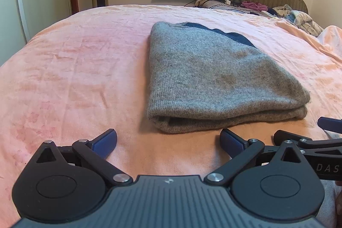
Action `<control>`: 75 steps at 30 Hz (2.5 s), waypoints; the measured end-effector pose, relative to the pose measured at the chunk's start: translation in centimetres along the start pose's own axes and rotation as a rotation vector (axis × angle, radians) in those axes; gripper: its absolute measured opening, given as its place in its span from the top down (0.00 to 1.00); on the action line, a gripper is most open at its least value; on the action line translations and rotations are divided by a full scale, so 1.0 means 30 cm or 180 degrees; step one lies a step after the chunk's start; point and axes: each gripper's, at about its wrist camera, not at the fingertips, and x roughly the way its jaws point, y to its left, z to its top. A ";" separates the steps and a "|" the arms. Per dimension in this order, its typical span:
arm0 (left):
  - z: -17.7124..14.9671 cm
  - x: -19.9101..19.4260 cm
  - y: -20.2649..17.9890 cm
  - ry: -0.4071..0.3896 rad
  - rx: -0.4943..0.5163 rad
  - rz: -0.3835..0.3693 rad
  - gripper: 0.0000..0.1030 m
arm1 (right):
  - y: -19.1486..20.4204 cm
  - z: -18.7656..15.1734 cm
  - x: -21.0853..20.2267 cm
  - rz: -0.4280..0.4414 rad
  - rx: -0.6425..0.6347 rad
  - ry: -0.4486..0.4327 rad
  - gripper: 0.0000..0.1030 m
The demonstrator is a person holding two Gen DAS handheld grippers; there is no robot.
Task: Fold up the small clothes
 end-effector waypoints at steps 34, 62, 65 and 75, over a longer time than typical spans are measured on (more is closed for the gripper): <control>-0.001 0.005 -0.007 0.0019 0.0062 0.0034 0.00 | 0.009 -0.005 0.006 -0.0035 0.0010 -0.0003 0.00; -0.001 0.004 -0.008 0.0022 0.0065 0.0037 0.00 | 0.008 -0.007 0.005 -0.0034 0.0014 -0.0005 0.00; 0.000 0.005 -0.008 0.0035 0.0068 0.0043 0.00 | 0.008 -0.007 0.005 -0.0035 0.0013 -0.0003 0.00; 0.006 -0.005 -0.003 0.0053 0.0006 0.0050 0.00 | 0.010 0.012 -0.003 -0.0003 -0.0021 0.0141 0.00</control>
